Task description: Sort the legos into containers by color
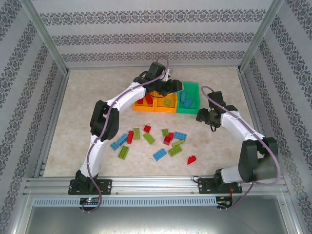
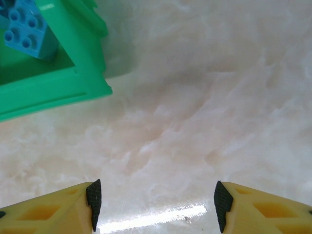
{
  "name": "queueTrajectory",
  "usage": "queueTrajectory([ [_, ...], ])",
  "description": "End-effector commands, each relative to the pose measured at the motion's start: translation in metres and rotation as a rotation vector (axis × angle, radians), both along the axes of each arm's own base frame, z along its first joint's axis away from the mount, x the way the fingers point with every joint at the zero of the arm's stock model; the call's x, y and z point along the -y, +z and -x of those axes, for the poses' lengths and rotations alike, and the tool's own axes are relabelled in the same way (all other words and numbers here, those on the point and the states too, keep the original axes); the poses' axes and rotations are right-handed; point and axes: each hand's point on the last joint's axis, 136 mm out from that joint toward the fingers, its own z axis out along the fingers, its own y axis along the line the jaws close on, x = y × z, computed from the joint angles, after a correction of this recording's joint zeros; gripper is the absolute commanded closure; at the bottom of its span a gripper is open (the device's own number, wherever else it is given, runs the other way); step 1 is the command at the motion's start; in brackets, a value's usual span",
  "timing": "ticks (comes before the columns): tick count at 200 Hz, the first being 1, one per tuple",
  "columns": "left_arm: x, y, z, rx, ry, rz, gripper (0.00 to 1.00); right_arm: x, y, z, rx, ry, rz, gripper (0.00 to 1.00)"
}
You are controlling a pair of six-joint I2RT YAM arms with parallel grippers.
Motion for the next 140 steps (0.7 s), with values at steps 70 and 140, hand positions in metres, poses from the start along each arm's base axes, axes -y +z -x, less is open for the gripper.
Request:
queueTrajectory([
  [70,0.051,-0.005,0.005,-0.053,-0.066,0.089,0.55,-0.001,-0.011,0.004,-0.004,-0.011,-0.024,0.36],
  [140,0.052,-0.018,-0.005,-0.063,-0.036,0.065,0.32,-0.009,-0.011,0.023,-0.015,-0.007,-0.08,0.35],
])
